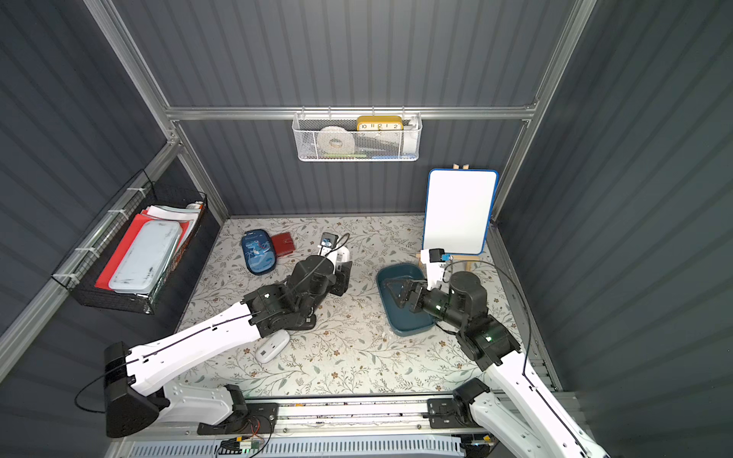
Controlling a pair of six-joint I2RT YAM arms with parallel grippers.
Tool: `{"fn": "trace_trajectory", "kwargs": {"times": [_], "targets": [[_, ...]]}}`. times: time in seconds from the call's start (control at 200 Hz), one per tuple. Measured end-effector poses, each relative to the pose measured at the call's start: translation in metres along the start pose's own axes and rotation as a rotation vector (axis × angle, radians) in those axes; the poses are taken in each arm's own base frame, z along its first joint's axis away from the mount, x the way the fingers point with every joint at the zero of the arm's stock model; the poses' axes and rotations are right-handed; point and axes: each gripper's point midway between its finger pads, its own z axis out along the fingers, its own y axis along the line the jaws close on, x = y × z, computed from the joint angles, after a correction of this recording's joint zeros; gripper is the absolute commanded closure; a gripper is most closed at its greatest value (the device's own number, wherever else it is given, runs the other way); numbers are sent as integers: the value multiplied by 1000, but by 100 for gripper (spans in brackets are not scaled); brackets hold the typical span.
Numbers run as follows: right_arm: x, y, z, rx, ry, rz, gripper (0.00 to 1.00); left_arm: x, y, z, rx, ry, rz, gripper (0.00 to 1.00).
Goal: Put the mouse in the storage box
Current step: Pick up the mouse from the center of the board, then place the mouse in the storage box.
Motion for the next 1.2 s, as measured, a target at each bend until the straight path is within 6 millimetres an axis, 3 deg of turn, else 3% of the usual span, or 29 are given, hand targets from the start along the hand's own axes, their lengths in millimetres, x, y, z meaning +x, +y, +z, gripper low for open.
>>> {"fn": "trace_trajectory", "kwargs": {"times": [0.25, 0.525, 0.921, 1.201], "targets": [[-2, 23, 21, -120, 85, 53, 23, 19, -8, -1, 66, -38, 199, 80], [0, 36, 53, -166, 166, 42, 25, 5, -21, -35, 234, -152, 233, 78], [18, 60, 75, -211, 238, -34, 26, 9, -36, -40, 328, -152, 243, 75], [22, 61, 90, -188, 268, -70, 45, 15, -40, -39, 348, -141, 249, 74]]}}
